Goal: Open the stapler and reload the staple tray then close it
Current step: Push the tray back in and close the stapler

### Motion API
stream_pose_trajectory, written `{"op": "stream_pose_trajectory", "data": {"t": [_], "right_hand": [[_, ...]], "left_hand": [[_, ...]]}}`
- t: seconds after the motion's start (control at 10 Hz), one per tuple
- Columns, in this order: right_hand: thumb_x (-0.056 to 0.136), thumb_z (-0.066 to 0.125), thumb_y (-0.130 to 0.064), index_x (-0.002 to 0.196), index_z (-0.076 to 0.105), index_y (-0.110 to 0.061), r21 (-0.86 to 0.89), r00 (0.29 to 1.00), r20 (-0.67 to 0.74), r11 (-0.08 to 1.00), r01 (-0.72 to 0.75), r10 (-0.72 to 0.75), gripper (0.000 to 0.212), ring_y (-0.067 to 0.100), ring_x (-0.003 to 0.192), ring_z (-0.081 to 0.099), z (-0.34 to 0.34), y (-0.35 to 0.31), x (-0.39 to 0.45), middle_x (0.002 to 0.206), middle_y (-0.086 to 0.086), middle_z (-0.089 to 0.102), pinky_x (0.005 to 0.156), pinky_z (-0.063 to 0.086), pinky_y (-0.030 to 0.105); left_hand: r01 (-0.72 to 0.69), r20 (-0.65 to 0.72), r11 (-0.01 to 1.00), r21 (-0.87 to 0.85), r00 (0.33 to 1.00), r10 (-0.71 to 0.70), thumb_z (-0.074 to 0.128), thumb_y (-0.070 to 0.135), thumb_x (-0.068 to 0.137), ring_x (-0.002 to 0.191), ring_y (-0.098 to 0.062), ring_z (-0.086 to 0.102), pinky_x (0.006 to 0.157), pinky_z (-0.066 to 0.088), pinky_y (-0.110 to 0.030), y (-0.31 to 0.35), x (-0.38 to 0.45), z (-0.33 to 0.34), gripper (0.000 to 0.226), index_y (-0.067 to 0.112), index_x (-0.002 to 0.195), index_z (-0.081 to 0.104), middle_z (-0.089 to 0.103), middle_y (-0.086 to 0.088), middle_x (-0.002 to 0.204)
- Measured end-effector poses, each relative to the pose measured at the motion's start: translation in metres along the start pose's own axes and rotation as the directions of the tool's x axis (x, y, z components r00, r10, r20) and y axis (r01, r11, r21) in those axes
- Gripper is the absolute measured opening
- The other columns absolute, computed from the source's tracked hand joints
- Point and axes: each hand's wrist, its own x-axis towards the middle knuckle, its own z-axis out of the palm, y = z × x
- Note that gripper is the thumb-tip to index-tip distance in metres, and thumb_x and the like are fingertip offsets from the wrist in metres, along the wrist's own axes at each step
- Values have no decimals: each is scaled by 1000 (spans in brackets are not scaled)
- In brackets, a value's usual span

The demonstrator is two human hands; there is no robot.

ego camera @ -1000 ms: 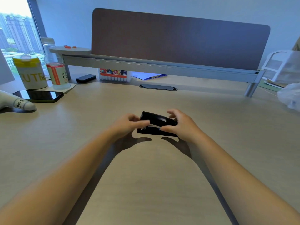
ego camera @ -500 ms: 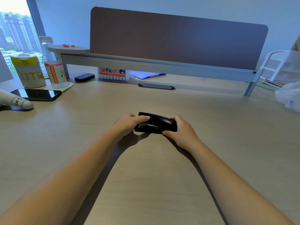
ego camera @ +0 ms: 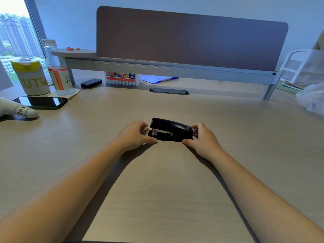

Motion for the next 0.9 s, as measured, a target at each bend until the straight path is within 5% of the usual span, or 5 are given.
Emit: {"op": "stream_pose_trajectory", "data": {"t": [0.3, 0.7, 0.9], "right_hand": [[75, 66, -19, 107, 51, -8, 36, 999, -48, 999, -8, 10, 36, 31, 106, 54, 5, 8, 32, 112, 13, 62, 94, 44, 49], [80, 60, -17, 113, 47, -4, -17, 998, -60, 1000, -26, 25, 37, 33, 106, 52, 17, 17, 167, 117, 18, 58, 85, 43, 39], [81, 59, -18, 117, 44, -5, -31, 995, -96, 999, -29, 26, 42, 34, 110, 51, 26, 22, 199, 121, 19, 56, 92, 42, 45]], "left_hand": [[-93, -97, 982, 164, 989, 110, 60, 37, 78, 107, -24, 52, 82, 42, -35, -7, 32, 4, 39, 18, 112, 62, 62, -8, 117], [1, -120, 991, 135, 993, 16, 55, 36, 82, 111, -28, 53, 89, 43, -37, -5, 165, 8, 43, 20, 122, 54, 59, -11, 125], [18, -127, 990, 137, 992, 0, 54, 35, 83, 113, -30, 51, 93, 42, -37, -2, 194, 9, 46, 17, 126, 51, 57, -14, 127]]}}
